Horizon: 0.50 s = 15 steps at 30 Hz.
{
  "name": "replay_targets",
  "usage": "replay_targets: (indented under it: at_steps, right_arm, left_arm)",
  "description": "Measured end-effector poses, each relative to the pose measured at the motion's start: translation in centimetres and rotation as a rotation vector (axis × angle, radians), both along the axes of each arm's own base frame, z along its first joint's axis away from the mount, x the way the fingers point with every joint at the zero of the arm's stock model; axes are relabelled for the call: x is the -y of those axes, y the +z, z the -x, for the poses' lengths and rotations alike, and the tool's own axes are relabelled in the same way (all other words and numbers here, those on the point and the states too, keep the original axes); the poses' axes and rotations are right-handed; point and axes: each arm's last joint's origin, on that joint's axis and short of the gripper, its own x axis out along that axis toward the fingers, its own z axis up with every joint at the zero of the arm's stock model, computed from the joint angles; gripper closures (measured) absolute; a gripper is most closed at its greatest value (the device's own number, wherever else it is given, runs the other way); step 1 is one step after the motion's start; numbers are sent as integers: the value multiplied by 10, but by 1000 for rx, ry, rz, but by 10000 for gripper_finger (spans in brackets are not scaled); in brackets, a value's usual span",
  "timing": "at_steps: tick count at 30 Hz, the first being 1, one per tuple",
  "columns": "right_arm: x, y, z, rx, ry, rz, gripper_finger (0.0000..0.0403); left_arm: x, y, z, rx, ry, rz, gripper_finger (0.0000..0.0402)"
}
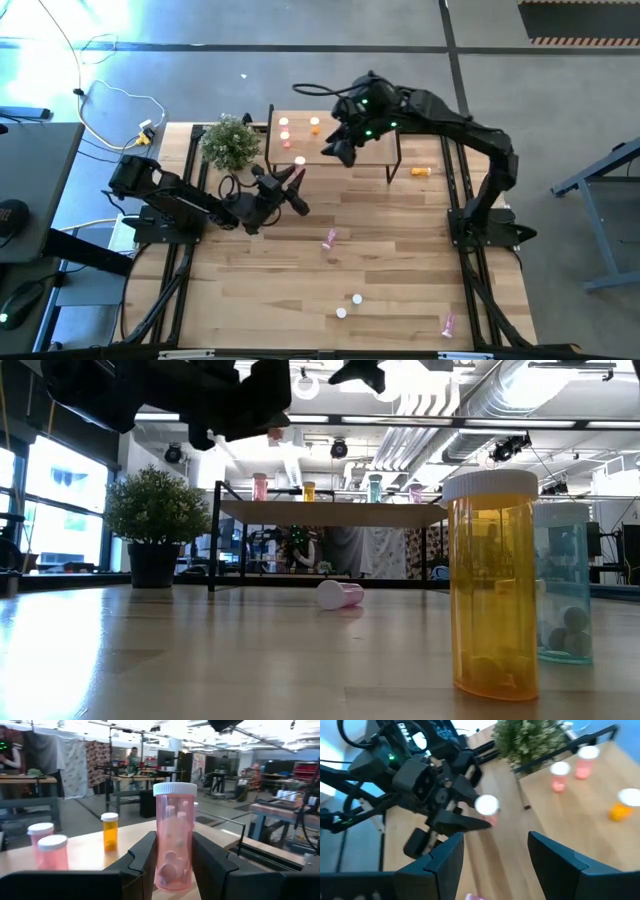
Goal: Pick and place medicine bottles onto shelf by color
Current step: Put the pink pill bottle on the shelf aligned with the other pink pill bottles
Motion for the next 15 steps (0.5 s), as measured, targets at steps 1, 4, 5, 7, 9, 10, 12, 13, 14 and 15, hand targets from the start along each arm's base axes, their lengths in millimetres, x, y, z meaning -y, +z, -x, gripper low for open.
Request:
replay_targets:
  at_steps: [1,4,5,7,9,10,12,13,14,15]
  right_arm:
    - [1,-2,-4,7,-3,-15,192]
    - [3,-8,-15,28,0,-60,192]
    - [4,-10,-18,33,-2,-75,192]
    - [5,-13,-23,40,-7,-107,192]
    - [6,-17,-27,31,-19,-126,192]
    - [7,-20,-29,24,-25,-134,192]
    - [8,-24,-33,10,-37,-153,192]
    - [9,-27,-35,4,-40,-160,192]
    - [9,-29,-37,-3,-38,-168,192]
    - [9,-32,-39,-11,-33,-180,192]
  left_arm:
    - [0,0,0,0,-9,-2,303]
    - [-2,0,-1,0,-23,-7,303]
    - [-1,0,-1,0,-29,-8,303]
    - [-1,0,-1,0,-42,-10,303]
    - [-1,0,-1,1,-46,-10,303]
    - [-1,0,-1,1,-46,-11,303]
    - [-1,0,-1,1,-52,-12,303]
    - [-1,0,-1,3,-60,-13,303]
    - [-1,1,-2,5,-70,-15,303]
    - [-1,1,-2,10,-78,-17,303]
